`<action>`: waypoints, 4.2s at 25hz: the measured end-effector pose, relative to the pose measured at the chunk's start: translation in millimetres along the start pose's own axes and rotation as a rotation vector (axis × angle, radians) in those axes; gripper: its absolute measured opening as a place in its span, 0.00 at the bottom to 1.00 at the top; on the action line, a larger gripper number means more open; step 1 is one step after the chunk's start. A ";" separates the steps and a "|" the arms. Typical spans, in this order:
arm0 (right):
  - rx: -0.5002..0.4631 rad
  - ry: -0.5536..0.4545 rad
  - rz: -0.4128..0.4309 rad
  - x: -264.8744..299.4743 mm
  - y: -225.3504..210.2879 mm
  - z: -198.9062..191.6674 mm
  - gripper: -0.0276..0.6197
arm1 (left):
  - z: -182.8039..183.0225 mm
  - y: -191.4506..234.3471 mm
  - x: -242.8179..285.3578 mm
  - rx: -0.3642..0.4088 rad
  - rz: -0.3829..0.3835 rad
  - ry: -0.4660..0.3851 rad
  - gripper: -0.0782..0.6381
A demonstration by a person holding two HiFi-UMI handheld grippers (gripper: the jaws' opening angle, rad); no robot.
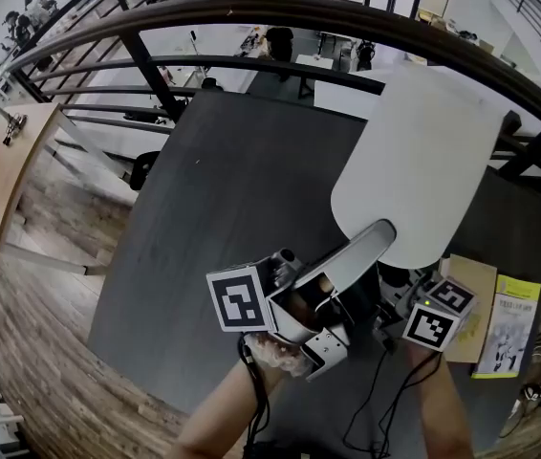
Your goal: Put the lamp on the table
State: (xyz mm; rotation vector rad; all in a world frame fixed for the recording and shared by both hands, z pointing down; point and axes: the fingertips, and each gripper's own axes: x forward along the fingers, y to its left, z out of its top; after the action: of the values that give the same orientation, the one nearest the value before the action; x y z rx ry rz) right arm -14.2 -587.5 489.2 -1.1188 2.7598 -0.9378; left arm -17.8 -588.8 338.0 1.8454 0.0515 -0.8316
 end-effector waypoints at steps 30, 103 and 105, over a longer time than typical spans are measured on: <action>-0.059 0.004 -0.025 5.1 -12.7 -20.2 0.22 | -8.6 13.2 -22.4 0.005 -0.025 -0.014 0.21; -0.073 -0.111 -0.097 -65.0 62.8 -85.9 0.46 | -77.7 -16.7 -97.7 0.097 -0.033 -0.134 0.28; -0.068 -0.114 -0.106 -66.3 63.1 -87.5 0.46 | -79.3 -15.7 -100.8 0.093 -0.004 -0.139 0.30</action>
State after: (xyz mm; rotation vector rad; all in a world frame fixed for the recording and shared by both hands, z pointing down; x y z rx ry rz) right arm -24.9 -463.8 513.8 -1.2968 2.6829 -0.7683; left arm -59.5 -481.9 397.5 1.8701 -0.0721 -0.9773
